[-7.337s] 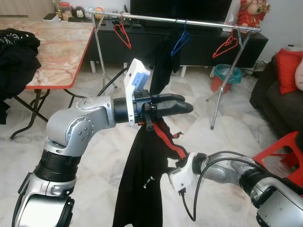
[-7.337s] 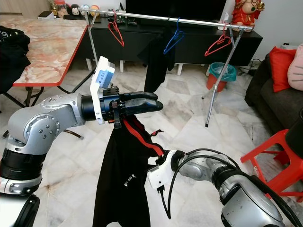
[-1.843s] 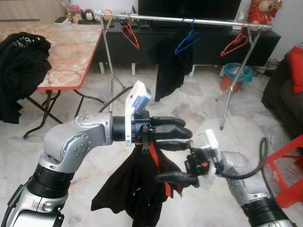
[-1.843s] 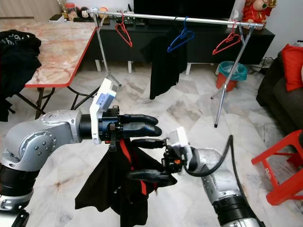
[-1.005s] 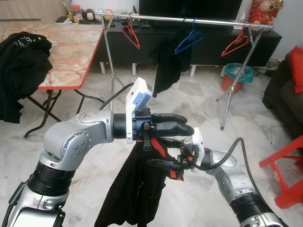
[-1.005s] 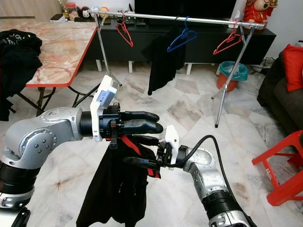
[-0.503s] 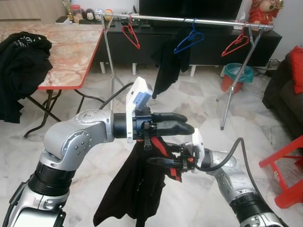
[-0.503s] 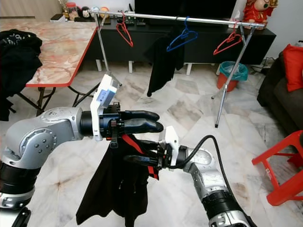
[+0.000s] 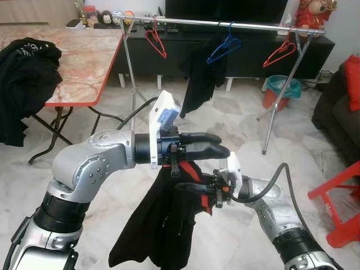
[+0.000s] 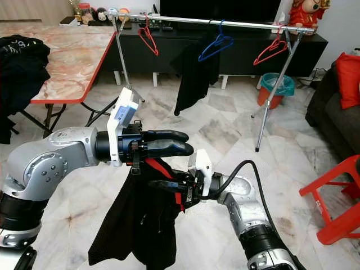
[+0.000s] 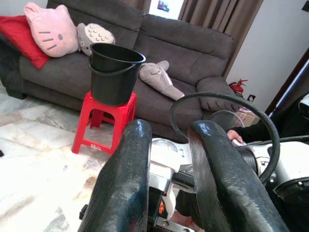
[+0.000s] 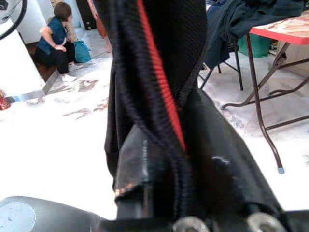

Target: Hang hanger

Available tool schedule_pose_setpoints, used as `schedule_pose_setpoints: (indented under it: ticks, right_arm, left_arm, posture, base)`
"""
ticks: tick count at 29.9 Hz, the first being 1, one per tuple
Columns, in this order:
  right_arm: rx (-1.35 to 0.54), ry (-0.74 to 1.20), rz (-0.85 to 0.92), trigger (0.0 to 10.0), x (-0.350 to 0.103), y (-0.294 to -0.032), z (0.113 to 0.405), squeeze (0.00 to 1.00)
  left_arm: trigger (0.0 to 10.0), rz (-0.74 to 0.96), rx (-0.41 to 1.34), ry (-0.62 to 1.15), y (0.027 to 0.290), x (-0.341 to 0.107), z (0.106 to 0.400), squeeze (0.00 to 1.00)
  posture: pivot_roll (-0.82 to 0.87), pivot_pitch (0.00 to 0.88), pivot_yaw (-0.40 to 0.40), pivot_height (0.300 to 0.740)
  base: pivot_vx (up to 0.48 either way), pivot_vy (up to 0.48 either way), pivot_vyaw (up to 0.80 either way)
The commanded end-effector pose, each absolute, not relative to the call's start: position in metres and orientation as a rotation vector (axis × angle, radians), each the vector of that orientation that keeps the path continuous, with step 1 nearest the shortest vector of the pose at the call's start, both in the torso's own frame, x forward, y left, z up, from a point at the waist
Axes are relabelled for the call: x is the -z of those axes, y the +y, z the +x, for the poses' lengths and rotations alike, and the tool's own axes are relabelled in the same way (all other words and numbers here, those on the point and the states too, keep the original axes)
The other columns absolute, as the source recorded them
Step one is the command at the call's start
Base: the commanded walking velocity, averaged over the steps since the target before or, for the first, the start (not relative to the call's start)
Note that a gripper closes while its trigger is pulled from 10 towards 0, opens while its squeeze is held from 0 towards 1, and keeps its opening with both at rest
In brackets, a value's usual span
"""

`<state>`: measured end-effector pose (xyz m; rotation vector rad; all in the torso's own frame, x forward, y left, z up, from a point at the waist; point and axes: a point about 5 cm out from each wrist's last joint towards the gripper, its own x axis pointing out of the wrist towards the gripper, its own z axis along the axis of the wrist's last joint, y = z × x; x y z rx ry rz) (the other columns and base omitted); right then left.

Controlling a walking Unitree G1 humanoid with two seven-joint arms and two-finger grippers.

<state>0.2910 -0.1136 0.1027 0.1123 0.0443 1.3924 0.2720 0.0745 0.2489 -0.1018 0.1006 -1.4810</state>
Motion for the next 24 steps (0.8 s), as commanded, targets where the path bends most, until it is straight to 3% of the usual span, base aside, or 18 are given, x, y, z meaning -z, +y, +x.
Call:
schedule_pose_setpoints:
  ticks: [1, 9, 10, 11, 12, 24]
  right_arm:
    - [-1.380, 0.035, 0.095, 0.0, -0.1063, -0.1147, 0.2949, 0.00]
    - [-1.381, 0.034, 0.092, 0.0, -0.1066, -0.1147, 0.2957, 0.00]
    - [-1.382, 0.033, 0.092, 0.0, -0.1067, -0.1146, 0.2957, 0.00]
    - [-1.382, 0.033, 0.093, 0.0, -0.1068, -0.1145, 0.2957, 0.00]
    - [-1.384, 0.034, 0.092, 0.0, -0.1068, -0.1145, 0.2956, 0.00]
    - [-1.383, 0.036, 0.088, 0.0, -0.1068, -0.1150, 0.2962, 0.00]
  left_arm:
    - [10.0, -0.063, 1.476, 0.040, 0.0761, -0.2575, 0.2719, 0.00]
    - [10.0, -0.040, 1.461, 0.019, 0.0769, -0.2557, 0.2727, 0.00]
    - [10.0, -0.054, 1.460, 0.019, 0.0772, -0.2557, 0.2729, 0.75]
    - [10.0, -0.065, 1.459, 0.019, 0.0773, -0.2557, 0.2730, 0.75]
    - [10.0, -0.076, 1.460, 0.023, 0.0780, -0.2558, 0.2730, 1.00]
    - [10.0, -0.105, 1.489, 0.041, 0.0808, -0.2565, 0.2693, 1.00]
  posture:
    - [0.10, 0.000, -0.026, 0.740]
    - [0.11, 0.000, -0.027, 0.740]
    - [0.11, 0.000, -0.027, 0.740]
    - [0.11, 0.000, -0.028, 0.740]
    - [0.11, 0.000, -0.029, 0.740]
    - [0.11, 0.000, -0.032, 0.740]
  base:
    - [0.000, 0.000, 0.00]
    - [0.000, 0.000, 0.00]
    - [0.000, 0.000, 0.00]
    - [0.000, 0.000, 0.00]
    - [0.000, 0.000, 0.00]
    - [0.000, 0.000, 0.00]
